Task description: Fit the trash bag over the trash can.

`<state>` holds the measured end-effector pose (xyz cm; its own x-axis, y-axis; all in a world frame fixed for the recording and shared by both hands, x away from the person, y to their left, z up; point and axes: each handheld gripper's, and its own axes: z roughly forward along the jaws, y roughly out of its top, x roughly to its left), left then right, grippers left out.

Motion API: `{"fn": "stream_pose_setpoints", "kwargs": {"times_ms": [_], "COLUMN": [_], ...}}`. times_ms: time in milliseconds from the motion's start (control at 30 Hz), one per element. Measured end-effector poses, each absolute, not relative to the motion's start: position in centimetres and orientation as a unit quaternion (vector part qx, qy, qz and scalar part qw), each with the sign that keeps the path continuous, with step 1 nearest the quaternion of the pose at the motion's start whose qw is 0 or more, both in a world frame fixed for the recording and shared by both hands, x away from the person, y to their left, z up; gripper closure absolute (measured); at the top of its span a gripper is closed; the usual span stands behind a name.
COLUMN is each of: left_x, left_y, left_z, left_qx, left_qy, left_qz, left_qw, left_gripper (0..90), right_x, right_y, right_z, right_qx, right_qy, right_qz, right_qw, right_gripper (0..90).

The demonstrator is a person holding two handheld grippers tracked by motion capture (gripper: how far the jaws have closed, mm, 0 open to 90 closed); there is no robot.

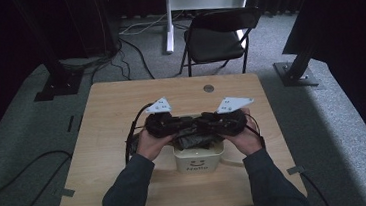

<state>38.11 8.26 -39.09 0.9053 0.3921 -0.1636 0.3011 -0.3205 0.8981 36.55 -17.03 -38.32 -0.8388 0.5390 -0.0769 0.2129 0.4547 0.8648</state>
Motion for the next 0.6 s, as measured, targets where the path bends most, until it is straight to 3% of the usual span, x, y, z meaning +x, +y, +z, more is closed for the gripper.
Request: {"fn": "stream_pose_setpoints", "kwargs": {"times_ms": [67,133,600], "left_x": [38.0,37.9,36.8], "left_y": [8.6,9.0,14.2], "left_z": [-38.9,-38.7,-38.7], "left_qx": [0.808,0.807,0.790], "left_qy": [0.214,0.216,0.251], "left_qz": [0.043,0.044,0.076], "left_qw": [0.547,0.548,0.553], "left_gripper": [84.1,82.2,71.9], "right_x": [36.6,36.5,36.4], "right_y": [-17.1,-17.3,-19.3], "right_z": [-38.4,-38.4,-38.9], "right_qx": [0.227,0.228,0.267], "right_qy": [0.840,0.840,0.828], "right_qz": [0.463,0.460,0.455], "right_qw": [0.173,0.175,0.190], "right_gripper": [85.3,90.0,90.0]}}
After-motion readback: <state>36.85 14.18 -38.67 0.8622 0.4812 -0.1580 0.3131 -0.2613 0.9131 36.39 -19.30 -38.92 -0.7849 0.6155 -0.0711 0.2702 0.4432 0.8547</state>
